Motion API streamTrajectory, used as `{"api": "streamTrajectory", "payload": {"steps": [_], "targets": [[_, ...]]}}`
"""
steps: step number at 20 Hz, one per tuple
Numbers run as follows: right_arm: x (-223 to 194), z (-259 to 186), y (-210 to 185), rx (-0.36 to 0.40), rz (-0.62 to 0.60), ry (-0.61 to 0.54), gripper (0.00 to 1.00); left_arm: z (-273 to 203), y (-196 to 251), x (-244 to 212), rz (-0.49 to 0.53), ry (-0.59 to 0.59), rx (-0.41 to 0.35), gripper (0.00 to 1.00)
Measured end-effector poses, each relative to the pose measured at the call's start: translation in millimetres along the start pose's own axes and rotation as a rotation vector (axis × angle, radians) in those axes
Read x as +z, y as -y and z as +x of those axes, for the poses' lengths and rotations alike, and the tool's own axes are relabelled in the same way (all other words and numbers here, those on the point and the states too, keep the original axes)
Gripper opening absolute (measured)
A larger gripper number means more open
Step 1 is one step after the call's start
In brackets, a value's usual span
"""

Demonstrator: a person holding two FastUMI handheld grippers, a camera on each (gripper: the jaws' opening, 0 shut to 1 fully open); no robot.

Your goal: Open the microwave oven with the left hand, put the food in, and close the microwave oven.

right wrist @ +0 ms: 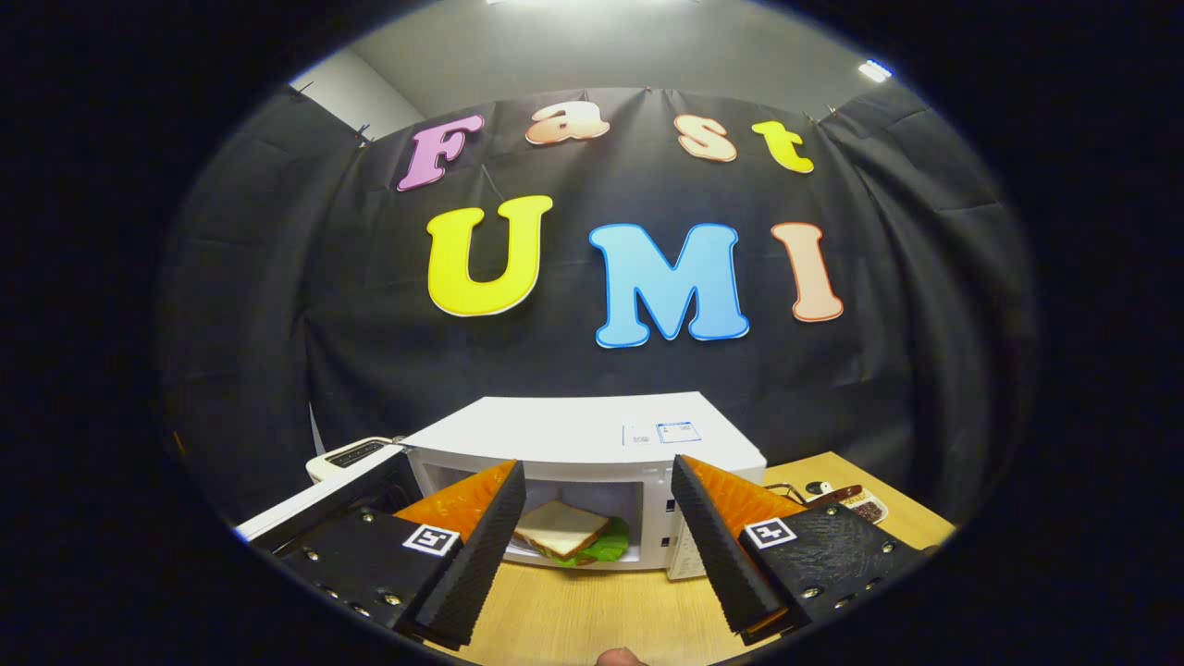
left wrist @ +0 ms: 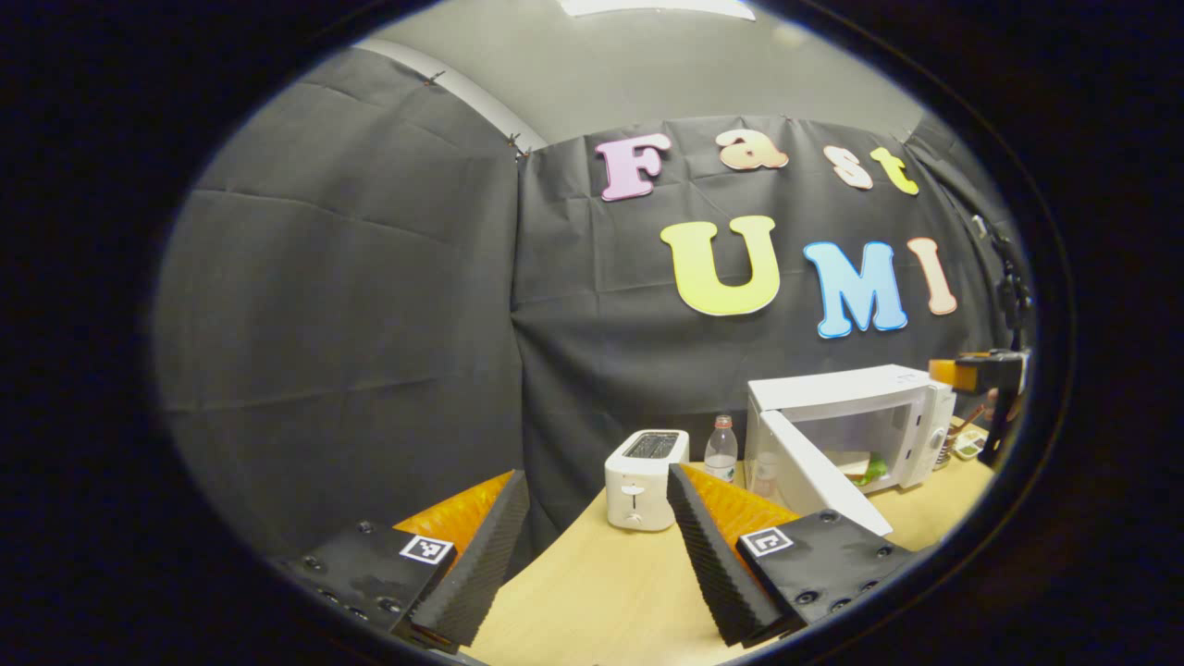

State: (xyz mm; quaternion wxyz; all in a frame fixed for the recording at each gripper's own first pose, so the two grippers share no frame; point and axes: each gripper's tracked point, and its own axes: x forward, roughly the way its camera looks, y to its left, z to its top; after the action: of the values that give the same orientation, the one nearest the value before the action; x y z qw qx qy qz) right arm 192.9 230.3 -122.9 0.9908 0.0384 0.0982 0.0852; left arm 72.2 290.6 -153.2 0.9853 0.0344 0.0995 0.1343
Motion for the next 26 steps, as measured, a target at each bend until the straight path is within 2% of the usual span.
{"api": "streamTrajectory", "payload": {"steps": [4,13,19,20,22,23,26], "targets": [[26.0,-48.9,30.9,-0.021,-0.014,0.032,0.96,3.5,6.6,-15.6,-0.004,-0.025,0.005,1.00],[40.6,-113.5,84.0,-0.047,-0.048,0.045,0.96,-5.8,40.7,-54.0,0.002,-0.099,-0.015,0.97],[52.0,-139.4,126.7,-0.088,-0.022,0.066,0.96,-20.0,67.8,-85.0,0.005,-0.187,-0.040,0.62],[52.7,-143.9,134.1,-0.096,-0.018,0.068,0.96,-22.0,71.9,-89.7,0.008,-0.197,-0.038,0.46],[51.4,-153.1,146.5,-0.109,-0.008,0.067,0.96,-23.5,80.3,-93.5,0.017,-0.208,-0.042,0.24],[50.7,-156.1,152.6,-0.115,-0.001,0.066,0.96,-27.2,87.4,-95.2,0.016,-0.227,-0.049,0.08],[48.5,-168.7,169.9,-0.128,0.005,0.064,0.96,-31.3,100.0,-101.2,0.016,-0.237,-0.072,0.09]]}}
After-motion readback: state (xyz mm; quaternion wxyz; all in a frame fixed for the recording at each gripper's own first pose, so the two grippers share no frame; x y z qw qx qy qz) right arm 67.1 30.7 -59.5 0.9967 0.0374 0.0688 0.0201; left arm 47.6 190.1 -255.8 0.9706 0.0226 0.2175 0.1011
